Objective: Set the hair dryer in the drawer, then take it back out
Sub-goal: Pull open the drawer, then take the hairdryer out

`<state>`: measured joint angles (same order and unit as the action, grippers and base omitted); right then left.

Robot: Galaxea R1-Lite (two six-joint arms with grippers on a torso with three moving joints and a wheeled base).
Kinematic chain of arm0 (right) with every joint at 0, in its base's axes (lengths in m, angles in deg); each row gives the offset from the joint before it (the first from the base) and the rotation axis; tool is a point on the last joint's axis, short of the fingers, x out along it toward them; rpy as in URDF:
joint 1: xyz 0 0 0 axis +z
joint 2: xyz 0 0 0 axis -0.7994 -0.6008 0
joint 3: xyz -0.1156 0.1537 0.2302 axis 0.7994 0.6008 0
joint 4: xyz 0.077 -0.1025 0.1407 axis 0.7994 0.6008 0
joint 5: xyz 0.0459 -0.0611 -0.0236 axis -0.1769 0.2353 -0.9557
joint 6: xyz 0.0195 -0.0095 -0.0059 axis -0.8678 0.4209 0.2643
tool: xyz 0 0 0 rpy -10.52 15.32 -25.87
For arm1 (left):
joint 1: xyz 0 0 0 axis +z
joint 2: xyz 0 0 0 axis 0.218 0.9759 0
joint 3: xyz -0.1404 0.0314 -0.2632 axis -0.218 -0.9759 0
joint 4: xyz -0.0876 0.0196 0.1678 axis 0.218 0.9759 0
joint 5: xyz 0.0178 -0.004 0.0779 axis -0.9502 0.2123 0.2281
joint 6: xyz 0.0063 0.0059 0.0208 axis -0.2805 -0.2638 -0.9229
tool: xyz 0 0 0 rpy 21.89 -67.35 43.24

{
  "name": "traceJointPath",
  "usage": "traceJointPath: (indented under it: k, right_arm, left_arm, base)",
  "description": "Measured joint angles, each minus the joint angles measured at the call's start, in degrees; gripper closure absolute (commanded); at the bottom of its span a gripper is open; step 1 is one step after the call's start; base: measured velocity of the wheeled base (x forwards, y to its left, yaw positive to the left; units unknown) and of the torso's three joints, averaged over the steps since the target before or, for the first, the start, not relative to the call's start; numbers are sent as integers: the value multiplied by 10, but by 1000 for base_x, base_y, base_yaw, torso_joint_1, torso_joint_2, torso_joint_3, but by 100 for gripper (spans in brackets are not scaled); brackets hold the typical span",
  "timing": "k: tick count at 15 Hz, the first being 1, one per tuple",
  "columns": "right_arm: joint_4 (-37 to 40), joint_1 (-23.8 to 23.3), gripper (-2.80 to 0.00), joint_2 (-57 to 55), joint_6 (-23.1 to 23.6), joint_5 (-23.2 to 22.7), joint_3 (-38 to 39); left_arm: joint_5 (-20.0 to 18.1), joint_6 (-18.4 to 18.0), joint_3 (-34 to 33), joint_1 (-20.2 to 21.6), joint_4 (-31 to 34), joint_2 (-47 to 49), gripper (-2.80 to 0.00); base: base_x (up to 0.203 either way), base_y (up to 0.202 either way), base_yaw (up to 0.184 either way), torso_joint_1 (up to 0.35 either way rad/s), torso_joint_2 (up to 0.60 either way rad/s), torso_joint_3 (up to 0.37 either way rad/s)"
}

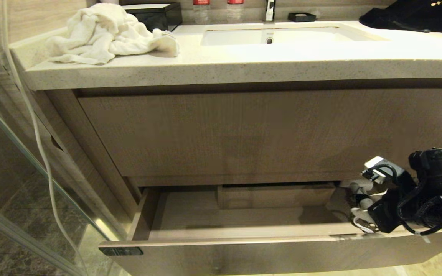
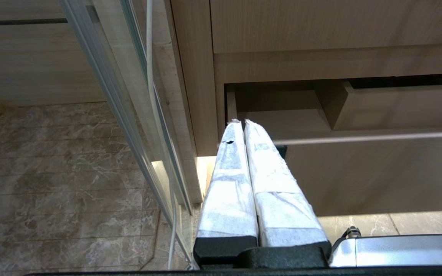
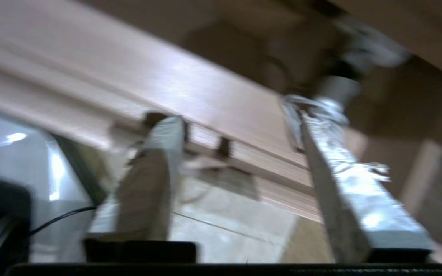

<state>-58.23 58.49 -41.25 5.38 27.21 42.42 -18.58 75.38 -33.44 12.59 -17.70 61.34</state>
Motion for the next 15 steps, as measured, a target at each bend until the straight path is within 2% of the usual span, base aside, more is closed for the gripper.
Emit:
traceJointPath:
  k: [2, 3, 7, 13, 14, 15]
  right_arm:
    - [36, -4, 0, 26, -1, 60, -1]
    - [56, -8, 0, 34, -1, 72, -2]
    - [79, -57, 0, 29, -8, 76, -12]
    - [78, -148, 0, -49, -16, 75, -53]
    - [77, -158, -280, -69, -22, 74, -67]
    - [77, -166, -280, -90, -35, 73, -84]
  left_arm:
    - [0, 0, 0, 0, 0, 0, 0]
    - [0, 0, 0, 0, 0, 0, 0]
    - [0, 0, 0, 0, 0, 0, 0]
    - [0, 0, 0, 0, 0, 0, 0]
    - [0, 0, 0, 0, 0, 0, 0]
    - [0, 0, 0, 0, 0, 0, 0]
  base:
    - [0, 0, 0, 0, 0, 0]
    - [0, 0, 0, 0, 0, 0]
    - [0, 0, 0, 0, 0, 0]
    - [0, 0, 0, 0, 0, 0]
    - [0, 0, 0, 0, 0, 0]
    - [0, 0, 0, 0, 0, 0]
